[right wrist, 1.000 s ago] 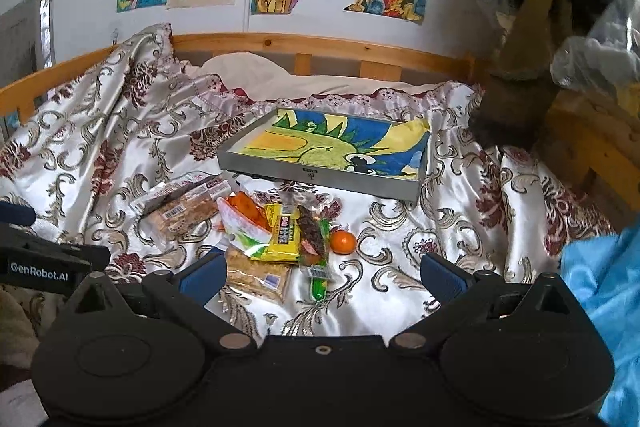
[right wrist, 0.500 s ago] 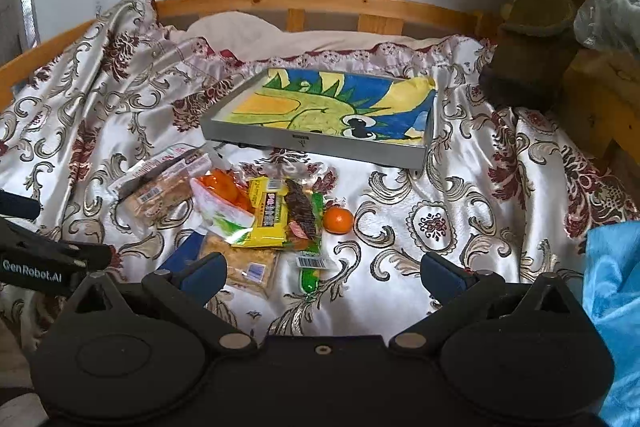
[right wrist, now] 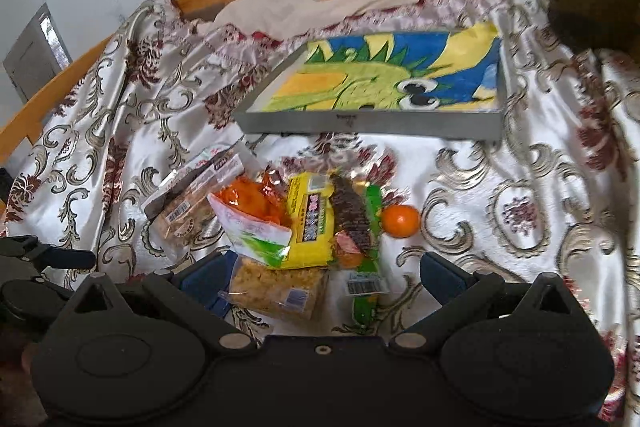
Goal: Organize snacks
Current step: 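Move the left tool down toward the blue stick-shaped packet, then close the left gripper on the blue packet while the right tool approaches the snacks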
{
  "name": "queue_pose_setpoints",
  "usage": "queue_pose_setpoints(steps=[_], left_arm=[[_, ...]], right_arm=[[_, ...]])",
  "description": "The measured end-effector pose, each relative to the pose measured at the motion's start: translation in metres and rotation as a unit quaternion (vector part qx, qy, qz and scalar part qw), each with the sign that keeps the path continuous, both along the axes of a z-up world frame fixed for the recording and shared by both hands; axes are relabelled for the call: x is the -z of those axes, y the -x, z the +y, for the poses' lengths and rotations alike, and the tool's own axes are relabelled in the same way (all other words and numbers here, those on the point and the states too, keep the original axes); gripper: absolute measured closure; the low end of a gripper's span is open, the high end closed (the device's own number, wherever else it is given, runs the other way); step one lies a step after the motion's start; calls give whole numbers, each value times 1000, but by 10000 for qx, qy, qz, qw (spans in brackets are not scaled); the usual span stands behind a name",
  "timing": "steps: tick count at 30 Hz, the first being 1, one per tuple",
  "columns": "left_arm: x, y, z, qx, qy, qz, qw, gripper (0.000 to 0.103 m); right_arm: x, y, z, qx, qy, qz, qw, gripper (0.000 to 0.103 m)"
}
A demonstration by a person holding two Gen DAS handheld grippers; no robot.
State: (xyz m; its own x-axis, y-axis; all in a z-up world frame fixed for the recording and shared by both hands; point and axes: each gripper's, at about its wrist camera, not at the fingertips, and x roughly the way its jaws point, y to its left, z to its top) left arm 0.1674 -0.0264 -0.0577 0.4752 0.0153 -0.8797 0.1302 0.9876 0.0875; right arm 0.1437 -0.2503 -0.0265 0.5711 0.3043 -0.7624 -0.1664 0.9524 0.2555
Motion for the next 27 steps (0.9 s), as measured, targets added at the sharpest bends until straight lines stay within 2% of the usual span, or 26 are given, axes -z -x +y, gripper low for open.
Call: queue_pose_setpoints(steps=[8,11,14,19,23,27], left_arm=[[8,-5,5,20,224,290,9993,1],[11,-4,1,244,331,409,9983,1],[16,-3,-10,585,277,427,9970,1],[27,-6,-20,847,239,522,9947,11],[31,-11,-28,1129,259,497,9920,18],[38,-17,-31,1204,386,654,9898,33]], right_arm=[[17,-4,11,-280,239,220,9991,2],[20,-5,14,-428,250,250,9985,4],[22,-6,16,-476,255,269,9982,8],[28,-13,10,-288,315,305,9986,13],[34,-25,2,-145,167,407,9989,19],[39,-35,-2,-118,26,426,9990,25]])
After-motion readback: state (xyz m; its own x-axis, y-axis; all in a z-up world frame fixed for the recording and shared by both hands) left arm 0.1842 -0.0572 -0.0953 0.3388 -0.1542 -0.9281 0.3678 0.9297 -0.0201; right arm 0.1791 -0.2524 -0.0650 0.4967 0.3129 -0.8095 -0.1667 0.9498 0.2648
